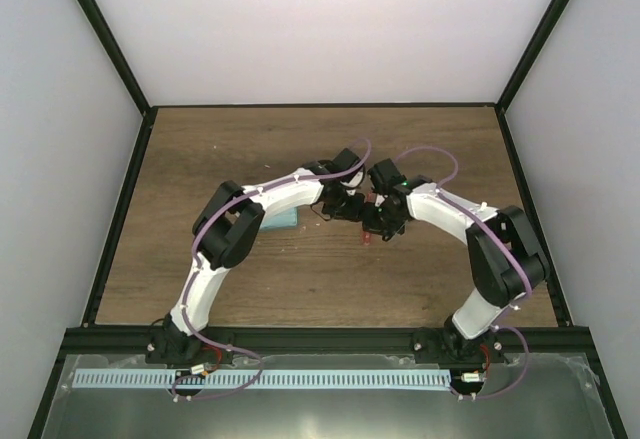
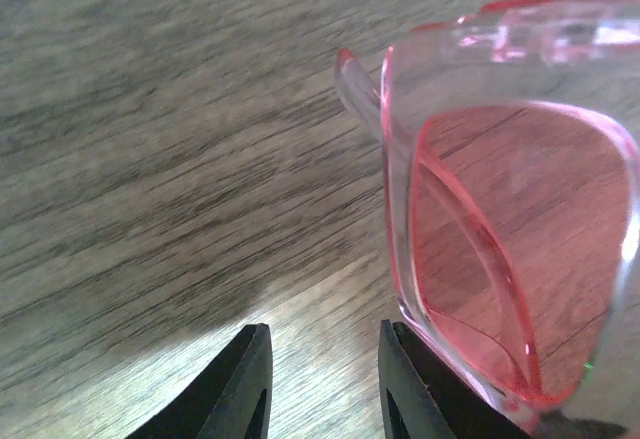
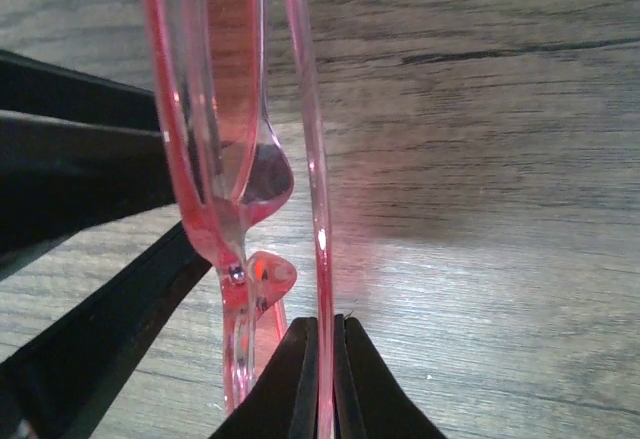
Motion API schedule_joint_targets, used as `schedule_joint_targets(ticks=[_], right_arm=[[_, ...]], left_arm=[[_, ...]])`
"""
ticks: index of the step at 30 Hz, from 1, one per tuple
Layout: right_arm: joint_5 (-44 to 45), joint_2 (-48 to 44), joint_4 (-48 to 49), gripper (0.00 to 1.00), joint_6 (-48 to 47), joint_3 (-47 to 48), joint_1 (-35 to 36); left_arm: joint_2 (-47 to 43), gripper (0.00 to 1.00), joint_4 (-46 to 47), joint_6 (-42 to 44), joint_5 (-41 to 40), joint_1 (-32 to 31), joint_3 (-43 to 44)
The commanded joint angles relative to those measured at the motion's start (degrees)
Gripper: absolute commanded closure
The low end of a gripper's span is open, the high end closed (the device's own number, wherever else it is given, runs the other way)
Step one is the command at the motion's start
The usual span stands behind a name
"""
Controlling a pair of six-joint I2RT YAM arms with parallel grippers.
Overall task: Organize the sunglasses
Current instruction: Fold the sunglasses at the center of the board.
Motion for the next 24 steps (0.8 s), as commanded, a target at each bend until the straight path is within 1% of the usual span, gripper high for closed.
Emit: schedule_joint_targets(ticks=[1, 3, 5, 7, 9, 10, 14, 17, 19, 21, 24], right_arm=[[-0.5, 0.4, -1.0, 0.99, -3.3, 2.4, 3.4], [0.9, 0.5, -1.3, 0.99, -3.2, 2.6, 3.4], [2.6, 1.5, -2.1, 0.96, -3.2, 3.2, 3.3], [3.5, 2.9, -2.8, 0.88, -3.3, 4.1, 3.3], [4.1, 4.3, -3.5, 0.78, -3.7, 5.1, 3.3], [4.3, 4.7, -3.7, 0.76, -3.9, 5.6, 3.3], [6.3, 4.2, -4.9, 0.76, -4.7, 6.9, 3.3], [8.9, 2.5, -7.2, 0.72, -5.8, 8.3, 3.3], [10.4, 0.5, -7.0, 0.67, -7.7, 8.7, 3.3], [11.9, -1.9, -5.6, 0.62, -11.5, 8.7, 2.6], [10.2, -2.5, -4.3, 0.57, -19.0, 9.5, -2.5]], left_arm=[[0.5, 0.68, 0.8, 0.9, -0.3, -0.2, 0.9], [0.0, 0.68, 0.5, 1.1, -0.9, -0.2, 0.3], [-0.3, 0.68, -0.1, 1.4, -1.7, -0.2, -0.2], [-1.0, 0.68, -0.4, 1.6, -2.3, -0.1, -1.2], [-1.7, 0.68, -0.3, 1.8, -2.7, -0.1, -2.6], [-2.0, 0.68, -0.3, 1.8, -2.8, -0.1, -3.2], [-3.4, 0.68, -0.1, 1.8, -3.5, -0.1, -5.4], [-4.8, 0.68, 0.0, 2.0, -4.5, 0.1, -7.3], [-5.9, 0.68, 0.7, 1.8, -4.0, 0.6, -9.2], [-7.1, 0.68, 1.7, 1.4, -3.4, 1.2, -11.3], [-8.0, 0.68, 2.8, 1.5, -2.9, 1.8, -13.7]])
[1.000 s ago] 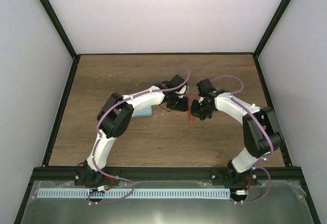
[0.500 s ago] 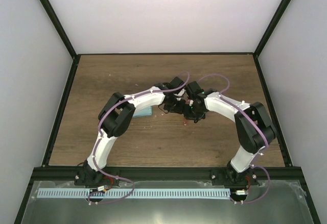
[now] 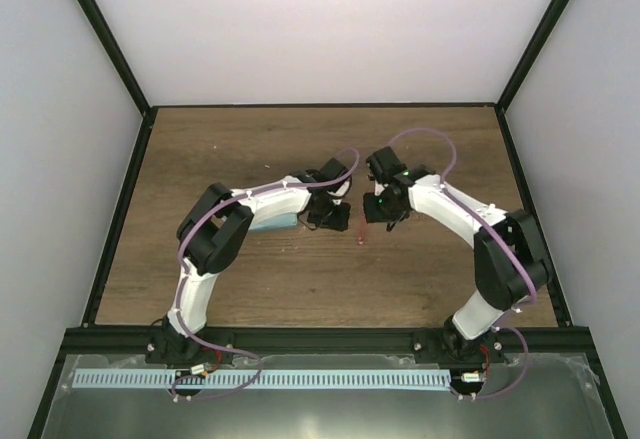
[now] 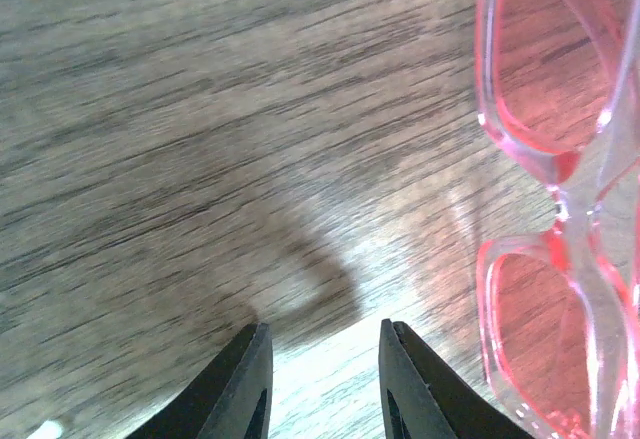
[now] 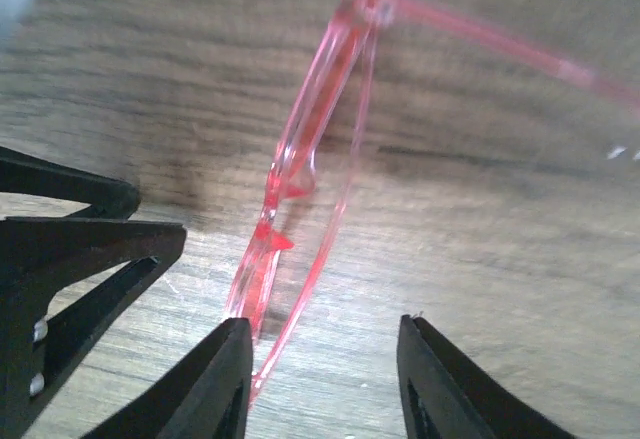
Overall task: Organize the sunglasses
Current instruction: Fold the sunglasses at the center of the board.
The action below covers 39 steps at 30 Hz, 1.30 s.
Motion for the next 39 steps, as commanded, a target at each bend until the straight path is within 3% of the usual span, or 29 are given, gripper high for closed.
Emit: schedule_joint_targets(ticks=[1, 4, 9, 16, 21, 25, 33, 39], right_arm=[[0.7, -2.3, 0.9, 0.54, -11.8, 4.2, -6.0], [-4.4, -1.1, 2.0, 0.46, -14.3, 5.1, -10.7], [2.0, 2.9, 3.6, 0.41, -16.4, 5.9, -11.2], [1.1, 7.9, 5.2, 0.32, -18.6, 8.3, -13.0], [1.8, 10.1, 6.1, 0.39, -17.9, 7.5, -13.2], [1.0, 10.6, 6.5, 0.53, -17.1, 6.8, -13.2], [-0.2, 9.3, 7.1, 0.72, -16.1, 4.4, -13.1], [-1.4, 8.5, 7.2, 0.80, -15.6, 3.3, -13.1]], left_arm=[[-2.5, 0.68, 1.8, 0.4, 0.4, 1.2, -3.1], [-2.6, 0.68, 2.0, 0.7, 0.5, 1.2, -3.9], [-2.8, 0.68, 1.8, 1.0, 0.8, 1.2, -4.1], [-2.7, 0.68, 0.0, 3.0, 0.6, 1.3, -3.4], [-2.8, 0.68, -0.3, 3.3, 0.8, 1.5, -3.2], [-2.1, 0.68, -0.2, 3.0, 1.6, 1.5, -2.3], [4.1, 0.68, -2.4, 1.8, 5.2, 1.4, 8.8], [6.0, 0.68, -2.8, 1.4, 6.3, 1.2, 10.6]])
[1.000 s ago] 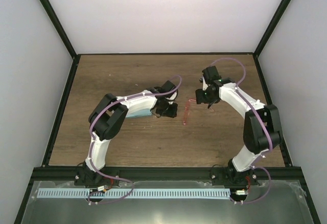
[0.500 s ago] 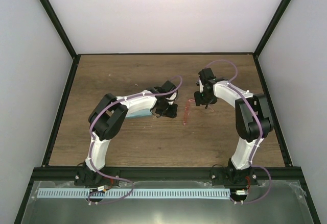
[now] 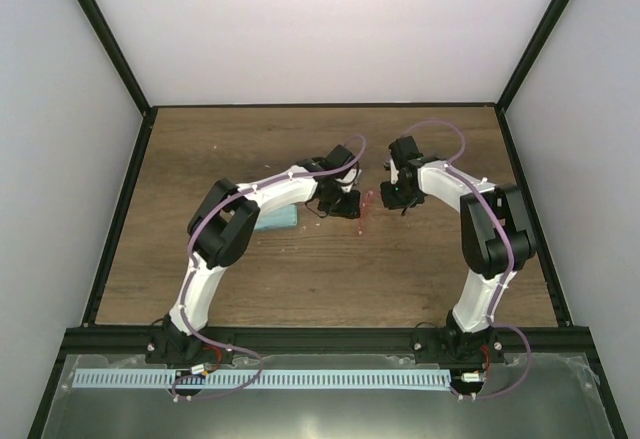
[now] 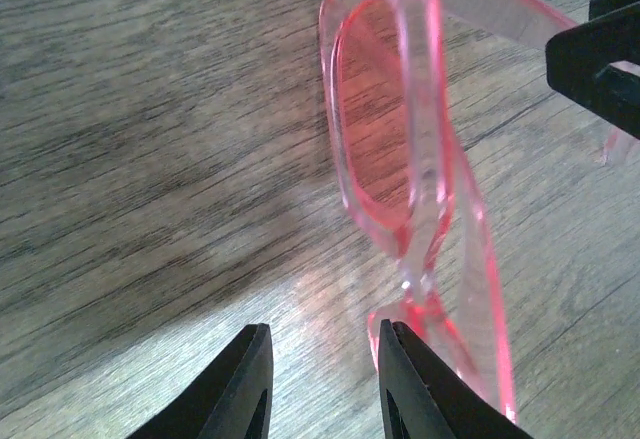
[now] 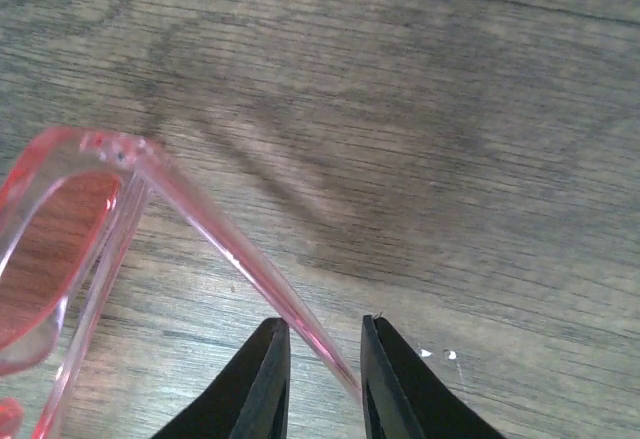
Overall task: Organize the sunglasses
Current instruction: Fold the sunglasses at the center of the board.
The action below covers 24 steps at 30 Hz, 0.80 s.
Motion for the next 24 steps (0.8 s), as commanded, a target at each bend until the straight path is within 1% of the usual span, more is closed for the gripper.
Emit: schedule_joint_targets(ticks=[1, 4, 6, 9, 16, 24], right_arm=[[-1.5, -1.9, 0.2, 0.83, 1.1, -0.8, -0.4], [-2.6, -2.0, 0.1, 0.91, 1.9, -0.9, -0.3], [-4.4, -2.1, -0.1, 0.92, 2.9, -0.9, -0.2], [-6.0, -2.2, -0.3, 0.93, 4.0, -0.9, 0.5], [-6.3, -1.1, -0.6, 0.93, 6.1, -0.4, 4.5], [-10.3, 0.7, 0.1, 0.93, 9.3, 1.1, 6.7]], left_arm=[[1.9, 0.68, -1.4, -0.7, 2.0, -0.2, 1.2], [2.0, 0.68, -0.9, -1.1, 2.1, -0.4, 0.6], [1.9, 0.68, -0.6, -1.4, 2.1, -0.6, 0.4], [2.2, 0.68, -0.4, -1.6, 2.1, -0.8, 0.4], [2.9, 0.68, 0.1, -2.3, 2.4, -1.4, 0.6], [3.4, 0.68, -0.1, -2.5, 2.6, -2.6, 1.3]])
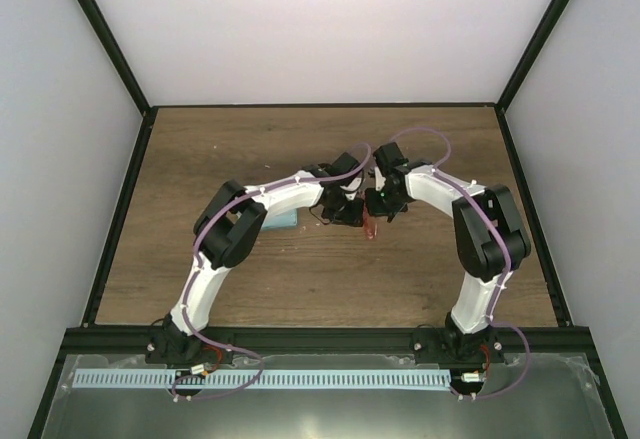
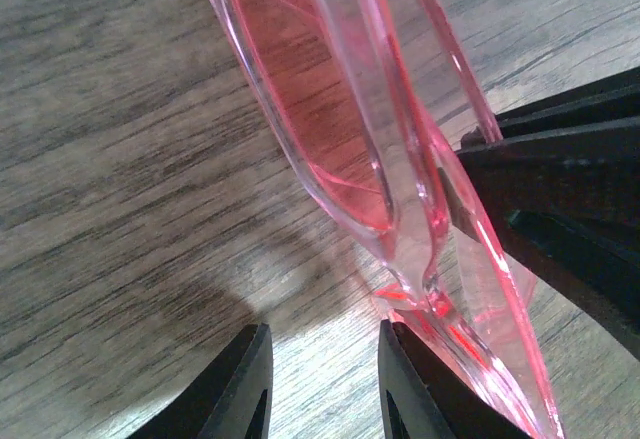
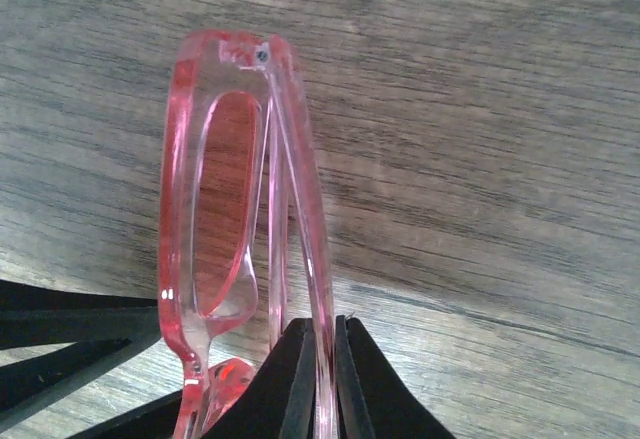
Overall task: Organize the sunglasses
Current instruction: Fold the sunglasses at the center of the board.
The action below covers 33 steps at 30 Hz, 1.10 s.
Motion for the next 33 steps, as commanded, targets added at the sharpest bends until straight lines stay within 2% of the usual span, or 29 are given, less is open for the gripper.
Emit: schedule_joint_targets(ticks=[1, 8, 13, 19, 24, 27, 29, 30, 33], right_arm=[[-3.3, 0.9, 0.3, 0.92, 2.6, 2.0, 0.9], [-1.8, -1.1, -1.1, 0.71, 2.6, 1.6, 1.0], [-2.4, -5.0, -1.7, 0.64, 1.8, 1.4, 1.0], [-3.3, -6.4, -0.9, 0.43, 0.1, 1.4, 3.0], [-3.6, -4.8, -0.3, 0.32, -0.7, 1.7, 4.5], [-3.8, -4.3, -0.4, 0.33, -0.9, 2.3, 5.1], [-3.9, -4.8, -0.3, 0.38, -0.9, 2.5, 5.4], [-4.2, -4.9, -0.2, 0.45, -0.8, 2.6, 5.4], [-5.7, -6.2, 0.2, 0.77, 0.1, 3.3, 5.4]], left_arm=[[1.1, 0.68, 0.3, -0.3, 0.8, -0.9, 0.8], [-1.2, 0.68, -0.3, 0.9, -2.0, -0.5, -2.4], [-7.2, 0.68, 1.6, 0.1, -3.2, 1.4, -8.8], [-16.1, 0.68, 3.7, -1.3, -4.1, 2.0, -14.2], [-18.7, 0.68, 3.7, -1.7, -5.6, 2.2, -16.8], [-19.9, 0.68, 3.9, -2.0, -6.3, 2.5, -19.2], [-21.5, 0.68, 4.6, -2.5, -6.8, 3.0, -21.3], [-22.3, 0.68, 5.0, -2.7, -7.0, 3.2, -22.3], [-24.4, 0.68, 5.6, -3.2, -7.7, 4.7, -25.7]])
